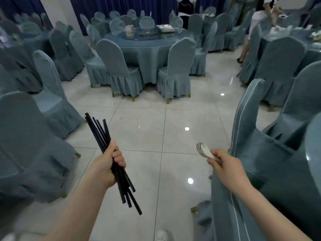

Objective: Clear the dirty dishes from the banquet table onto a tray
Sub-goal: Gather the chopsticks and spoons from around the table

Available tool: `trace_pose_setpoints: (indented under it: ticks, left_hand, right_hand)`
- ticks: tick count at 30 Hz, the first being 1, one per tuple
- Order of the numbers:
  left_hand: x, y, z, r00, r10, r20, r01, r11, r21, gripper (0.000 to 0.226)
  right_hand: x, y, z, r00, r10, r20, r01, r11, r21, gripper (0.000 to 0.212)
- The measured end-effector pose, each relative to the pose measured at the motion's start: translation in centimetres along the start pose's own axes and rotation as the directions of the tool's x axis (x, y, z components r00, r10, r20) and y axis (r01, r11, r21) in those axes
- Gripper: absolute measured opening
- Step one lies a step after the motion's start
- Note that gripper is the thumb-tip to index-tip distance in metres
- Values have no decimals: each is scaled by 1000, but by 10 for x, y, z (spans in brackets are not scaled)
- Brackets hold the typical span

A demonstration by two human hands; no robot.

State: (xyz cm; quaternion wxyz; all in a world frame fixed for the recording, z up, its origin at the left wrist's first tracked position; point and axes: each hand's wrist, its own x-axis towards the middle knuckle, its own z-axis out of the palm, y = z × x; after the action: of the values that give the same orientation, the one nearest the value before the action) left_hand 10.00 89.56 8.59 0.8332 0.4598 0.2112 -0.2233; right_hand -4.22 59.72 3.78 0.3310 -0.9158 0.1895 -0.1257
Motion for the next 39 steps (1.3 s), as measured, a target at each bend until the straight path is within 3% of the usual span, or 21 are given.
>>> trace_pose_setpoints:
  ticks: [5, 13, 19, 23, 27, 30, 32, 34, 37, 39]
  left_hand:
    - [75, 25, 33, 994, -109, 21, 110, 992, -66, 45]
    - [178, 59, 110, 986, -92, 137, 112, 983, -144, 35]
    - [252, 45, 226, 945, -123, 303, 173, 975, -142, 37]
    - [298, 25, 311, 883, -214, 417, 239, 971, -9, 37]
    - [328, -2, 389, 827, -271, 493, 281, 958, 56, 39]
    - [334, -32, 442, 760, -336, 556, 327, 937, 120, 40]
    - [329, -56, 472, 703, -406, 584, 374, 909, 183, 39]
    - [320, -79, 495, 636, -472, 611, 416, 876, 243, 38]
    - [301, -114, 534, 526, -548, 650, 455, 827, 330, 40]
    - [288, -132, 557, 492, -575, 654, 454, 810, 371, 39]
  right_hand:
    - [76, 12, 12, 998, 59, -12, -59, 998, -20, 12]
    - [154, 21, 8, 987, 156, -50, -160, 981, -109, 10]
    - [213, 31, 6, 927, 344, -151, -359, 929, -84, 9]
    - [270, 34, -3, 865, 429, -259, -475, 868, -149, 8]
    - [309, 46, -24, 728, 591, -349, -609, 790, 68, 4]
    - [321, 59, -40, 597, 680, -425, -592, 731, 338, 6]
    - [326, 68, -51, 457, 747, -483, -482, 664, 571, 6]
    - [330, 76, -62, 334, 763, -553, -274, 640, 717, 11]
    - [336, 95, -90, 212, 725, -656, -82, 682, 727, 26]
    - [337, 113, -108, 146, 735, -663, -22, 672, 740, 26]
